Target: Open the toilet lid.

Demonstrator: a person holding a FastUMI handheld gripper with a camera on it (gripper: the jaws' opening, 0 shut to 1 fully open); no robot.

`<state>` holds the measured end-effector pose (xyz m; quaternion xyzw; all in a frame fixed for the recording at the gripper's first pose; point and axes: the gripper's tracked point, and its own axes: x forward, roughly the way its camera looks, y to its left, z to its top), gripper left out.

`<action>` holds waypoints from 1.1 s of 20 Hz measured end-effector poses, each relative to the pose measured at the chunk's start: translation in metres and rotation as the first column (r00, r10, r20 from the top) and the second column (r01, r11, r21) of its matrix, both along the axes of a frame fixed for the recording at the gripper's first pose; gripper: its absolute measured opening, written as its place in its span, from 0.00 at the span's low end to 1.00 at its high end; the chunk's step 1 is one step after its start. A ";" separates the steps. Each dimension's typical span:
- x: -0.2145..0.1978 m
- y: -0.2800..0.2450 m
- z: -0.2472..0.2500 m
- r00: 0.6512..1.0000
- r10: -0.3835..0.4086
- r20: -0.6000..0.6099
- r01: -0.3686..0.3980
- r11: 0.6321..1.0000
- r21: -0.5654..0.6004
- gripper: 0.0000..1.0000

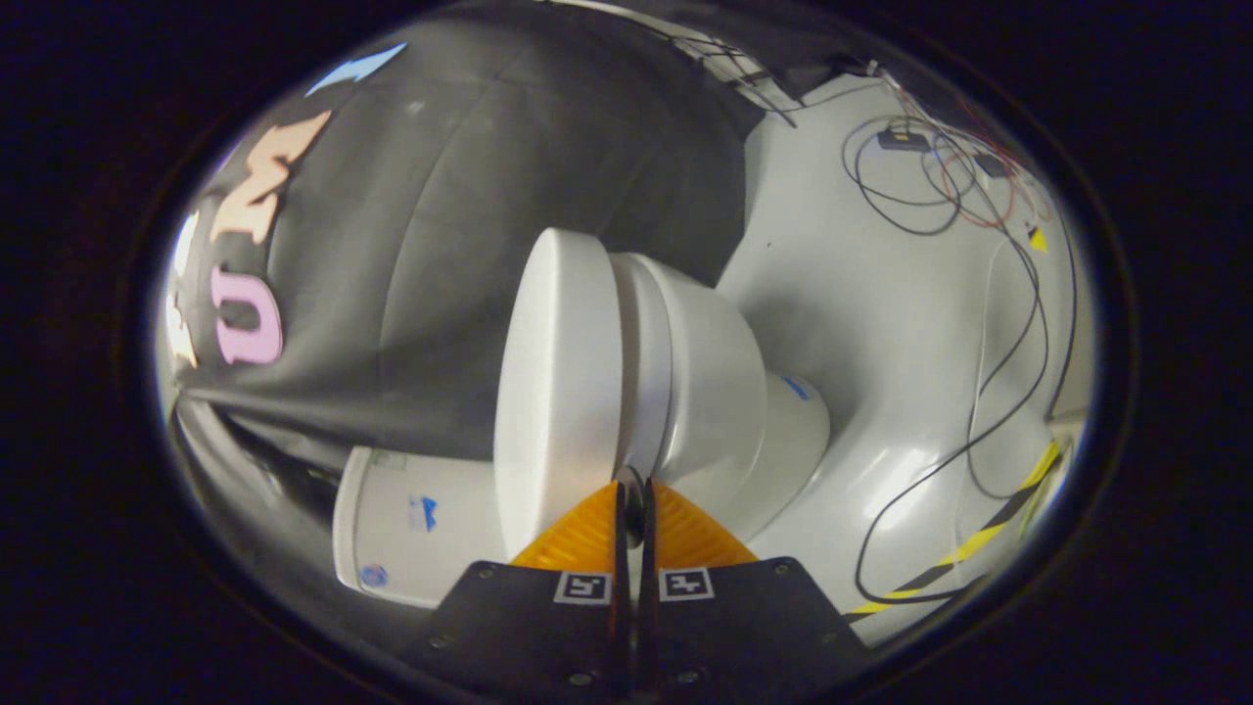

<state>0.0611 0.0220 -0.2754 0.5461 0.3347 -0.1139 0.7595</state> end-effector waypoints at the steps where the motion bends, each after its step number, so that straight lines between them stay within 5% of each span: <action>1: -0.003 0.002 0.007 1.000 0.016 0.002 -0.016 1.000 -0.011 0.02; 6: 0.000 0.012 0.030 0.996 0.085 -0.007 -0.086 0.993 -0.077 0.02; 22: 0.009 0.030 0.102 0.992 0.098 0.082 -0.085 0.986 -0.145 0.02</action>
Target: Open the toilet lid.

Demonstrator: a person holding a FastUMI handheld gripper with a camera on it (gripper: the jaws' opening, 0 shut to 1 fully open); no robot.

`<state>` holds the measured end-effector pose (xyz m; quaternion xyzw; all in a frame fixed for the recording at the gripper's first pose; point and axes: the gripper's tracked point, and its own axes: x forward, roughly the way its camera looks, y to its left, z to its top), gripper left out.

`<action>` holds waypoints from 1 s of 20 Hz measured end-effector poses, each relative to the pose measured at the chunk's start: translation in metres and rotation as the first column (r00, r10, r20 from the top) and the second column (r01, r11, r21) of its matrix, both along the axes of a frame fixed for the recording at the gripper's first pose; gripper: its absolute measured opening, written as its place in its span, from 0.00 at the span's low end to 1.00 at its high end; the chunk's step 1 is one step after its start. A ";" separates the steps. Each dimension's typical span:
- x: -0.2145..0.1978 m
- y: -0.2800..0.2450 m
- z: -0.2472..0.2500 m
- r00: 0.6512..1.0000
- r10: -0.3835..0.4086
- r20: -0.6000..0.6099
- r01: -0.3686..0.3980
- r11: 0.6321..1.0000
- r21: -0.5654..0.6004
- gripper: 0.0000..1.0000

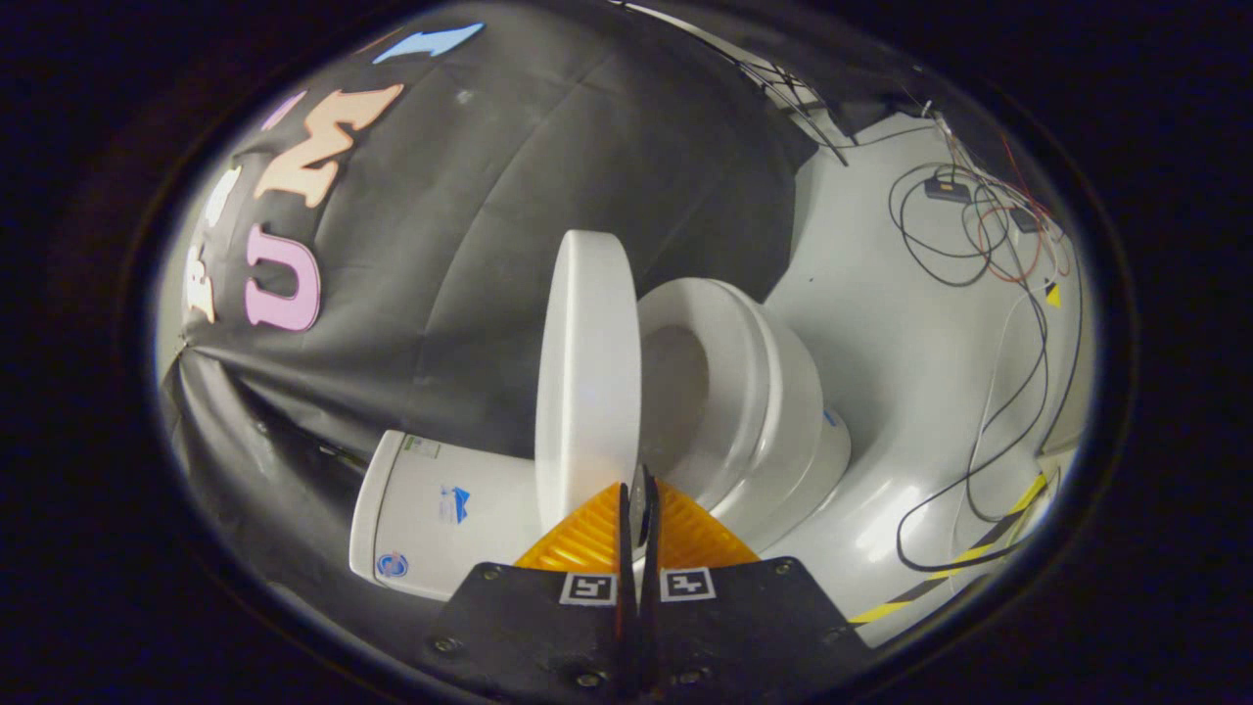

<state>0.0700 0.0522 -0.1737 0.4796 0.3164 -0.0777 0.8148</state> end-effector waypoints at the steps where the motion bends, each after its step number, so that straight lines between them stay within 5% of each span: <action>1: 0.001 0.001 0.003 1.000 0.001 0.010 -0.001 1.000 0.006 0.02; 20: 0.014 0.043 0.063 0.981 0.165 0.100 -0.150 0.978 -0.146 0.02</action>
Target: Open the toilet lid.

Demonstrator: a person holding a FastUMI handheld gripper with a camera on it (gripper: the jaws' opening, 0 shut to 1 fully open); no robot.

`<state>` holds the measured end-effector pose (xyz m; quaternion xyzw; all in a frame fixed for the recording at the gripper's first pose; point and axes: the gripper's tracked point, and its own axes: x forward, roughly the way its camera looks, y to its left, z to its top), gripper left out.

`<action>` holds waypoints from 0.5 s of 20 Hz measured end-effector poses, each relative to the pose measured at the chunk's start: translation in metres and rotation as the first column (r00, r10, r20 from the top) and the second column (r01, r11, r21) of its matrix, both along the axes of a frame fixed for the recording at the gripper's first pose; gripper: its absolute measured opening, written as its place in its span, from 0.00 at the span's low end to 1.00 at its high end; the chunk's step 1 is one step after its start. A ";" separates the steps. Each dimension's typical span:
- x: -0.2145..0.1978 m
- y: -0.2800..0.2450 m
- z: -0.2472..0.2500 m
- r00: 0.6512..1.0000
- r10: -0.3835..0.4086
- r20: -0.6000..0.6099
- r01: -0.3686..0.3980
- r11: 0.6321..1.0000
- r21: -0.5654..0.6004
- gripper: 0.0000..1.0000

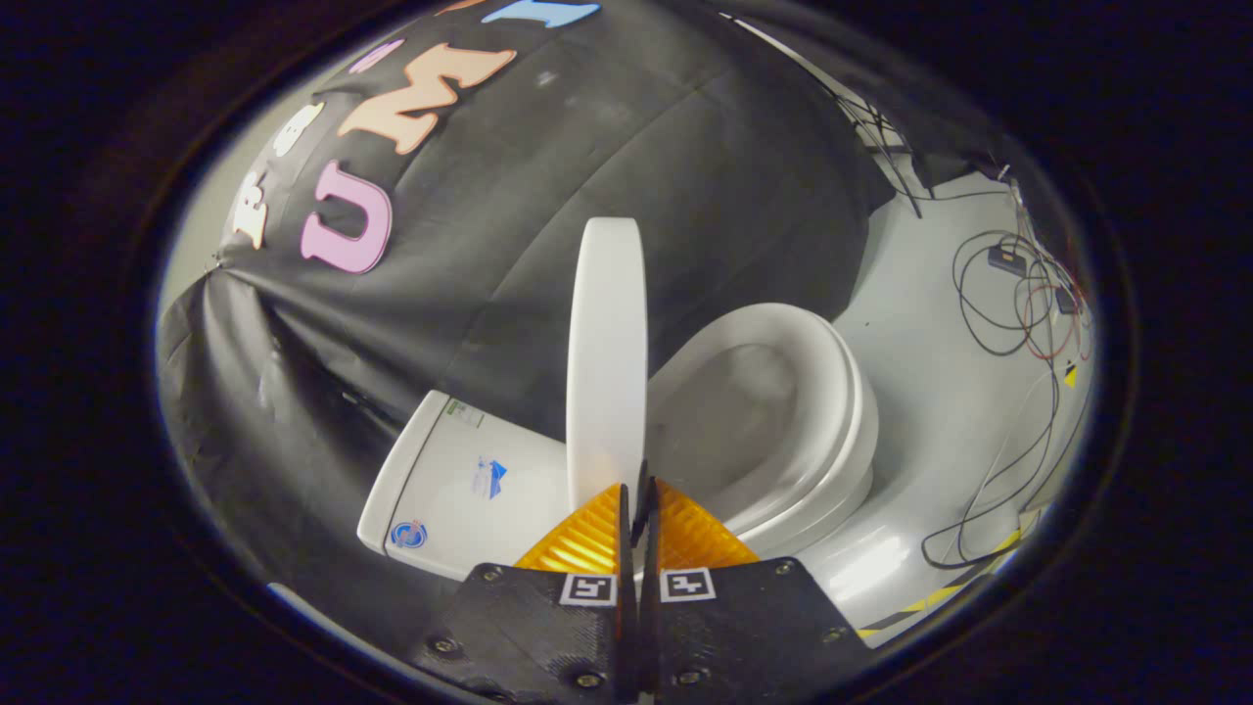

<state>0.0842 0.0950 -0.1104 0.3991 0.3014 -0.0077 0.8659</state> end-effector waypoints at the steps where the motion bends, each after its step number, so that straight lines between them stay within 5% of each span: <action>1: 0.000 0.001 0.003 1.000 0.013 0.006 -0.013 1.000 -0.014 0.02; 10: 0.002 0.009 0.017 0.997 0.076 0.024 -0.070 0.975 -0.211 0.02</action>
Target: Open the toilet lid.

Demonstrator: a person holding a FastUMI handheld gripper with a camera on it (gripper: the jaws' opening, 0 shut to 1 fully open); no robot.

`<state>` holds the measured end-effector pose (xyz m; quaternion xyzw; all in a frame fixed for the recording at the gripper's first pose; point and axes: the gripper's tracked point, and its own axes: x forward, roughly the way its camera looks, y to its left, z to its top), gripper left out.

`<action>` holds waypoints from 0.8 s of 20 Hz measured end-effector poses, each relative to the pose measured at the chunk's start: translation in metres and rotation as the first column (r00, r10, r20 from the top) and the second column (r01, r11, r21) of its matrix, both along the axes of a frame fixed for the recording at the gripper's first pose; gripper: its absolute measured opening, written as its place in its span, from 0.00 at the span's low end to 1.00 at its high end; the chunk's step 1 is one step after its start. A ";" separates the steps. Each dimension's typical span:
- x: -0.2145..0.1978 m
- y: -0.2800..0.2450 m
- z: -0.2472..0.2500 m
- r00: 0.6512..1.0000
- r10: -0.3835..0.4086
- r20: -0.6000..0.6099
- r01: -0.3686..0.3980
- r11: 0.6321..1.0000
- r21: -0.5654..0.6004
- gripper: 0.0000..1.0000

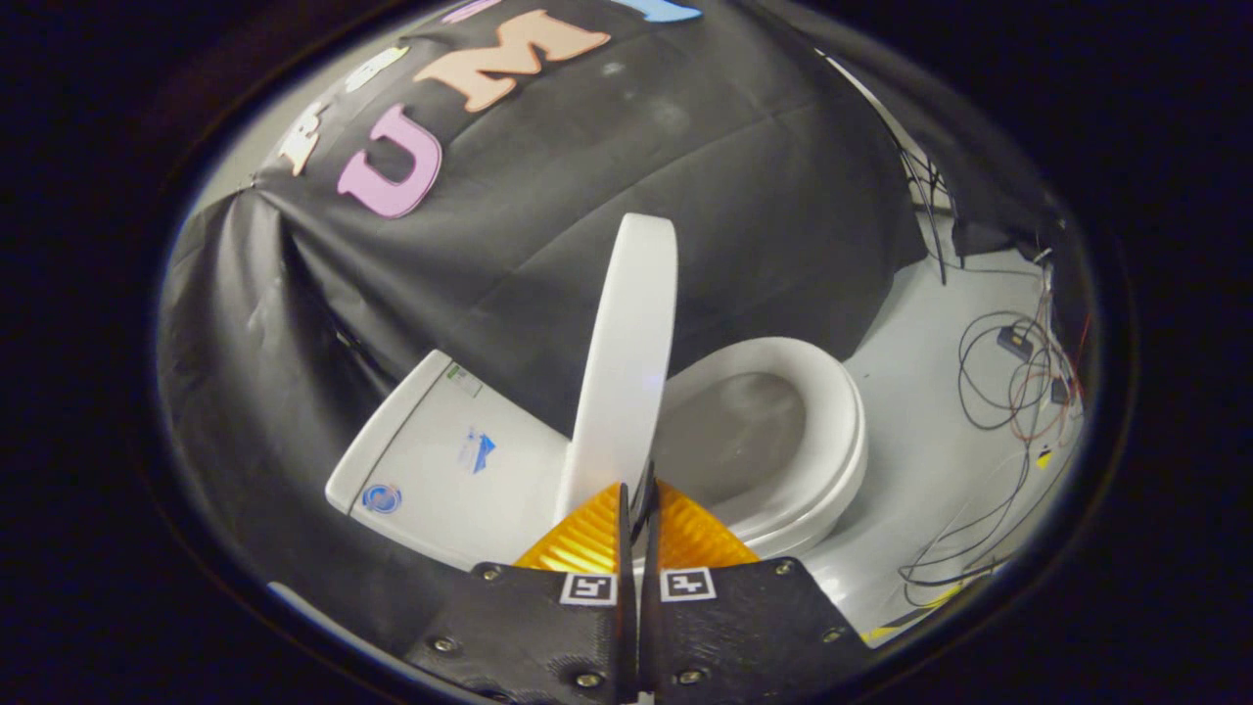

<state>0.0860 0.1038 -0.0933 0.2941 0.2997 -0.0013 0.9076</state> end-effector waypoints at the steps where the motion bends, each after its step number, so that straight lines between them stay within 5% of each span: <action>1: 0.000 0.003 0.003 1.000 0.003 0.006 -0.003 1.000 0.004 0.02; 16: 0.005 0.026 0.029 0.999 0.023 0.046 -0.022 1.000 -0.022 0.02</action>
